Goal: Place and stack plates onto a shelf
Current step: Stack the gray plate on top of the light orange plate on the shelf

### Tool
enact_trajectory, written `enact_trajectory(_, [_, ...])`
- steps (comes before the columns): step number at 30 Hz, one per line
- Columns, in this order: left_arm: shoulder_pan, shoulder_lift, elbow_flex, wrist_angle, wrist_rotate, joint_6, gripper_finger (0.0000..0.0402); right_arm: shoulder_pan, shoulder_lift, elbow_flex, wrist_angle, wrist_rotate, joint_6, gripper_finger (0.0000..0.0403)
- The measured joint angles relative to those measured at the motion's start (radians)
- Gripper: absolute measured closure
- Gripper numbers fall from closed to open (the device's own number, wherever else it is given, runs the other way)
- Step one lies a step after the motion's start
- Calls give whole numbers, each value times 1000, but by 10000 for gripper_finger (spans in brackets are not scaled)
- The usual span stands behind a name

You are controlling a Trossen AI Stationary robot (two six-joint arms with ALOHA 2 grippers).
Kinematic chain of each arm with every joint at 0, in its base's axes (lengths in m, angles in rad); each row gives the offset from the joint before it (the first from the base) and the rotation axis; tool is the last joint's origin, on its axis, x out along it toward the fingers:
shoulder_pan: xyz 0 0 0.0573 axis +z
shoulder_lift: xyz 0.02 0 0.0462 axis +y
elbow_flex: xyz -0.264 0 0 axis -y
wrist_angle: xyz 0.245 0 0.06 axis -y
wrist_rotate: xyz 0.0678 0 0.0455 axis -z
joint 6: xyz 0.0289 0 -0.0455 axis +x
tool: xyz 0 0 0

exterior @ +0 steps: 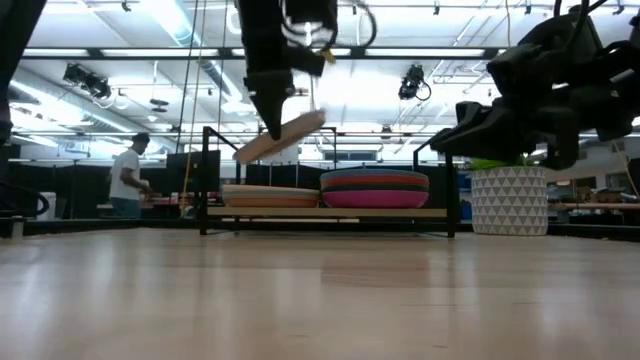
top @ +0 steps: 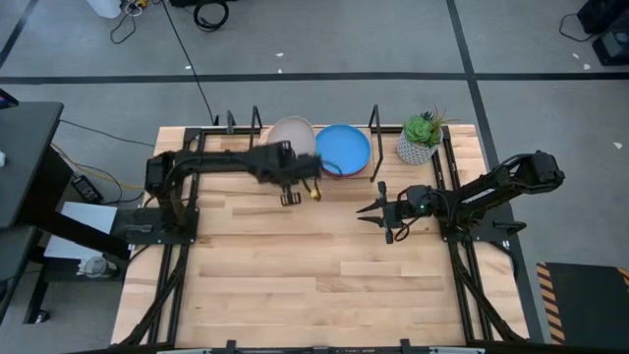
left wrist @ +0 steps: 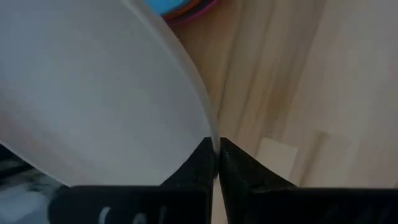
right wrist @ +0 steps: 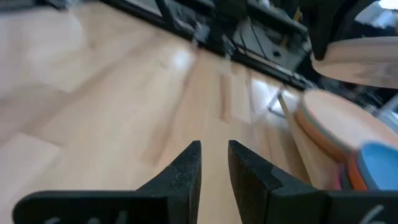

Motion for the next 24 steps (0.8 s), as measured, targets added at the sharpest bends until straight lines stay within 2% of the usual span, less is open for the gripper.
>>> enact_trajectory(3, [95, 4, 0, 12, 101, 37, 384, 14, 0, 0, -29, 69, 4, 317])
enact_trajectory(10, [230, 38, 0, 116, 123, 107, 384, 45, 0, 0, -42, 101, 7, 317])
enact_trajectory(12, [246, 49, 0, 110, 142, 141, 384, 53, -1, 0, -47, 102, 7, 317])
enact_trajectory(17, [270, 79, 1, 47, 299, 193, 384, 58, 0, 0, -51, 110, 2, 317])
enact_trajectory(24, [234, 95, 0, 9, 283, 265, 384, 58, 0, 0, -52, 124, -2, 317])
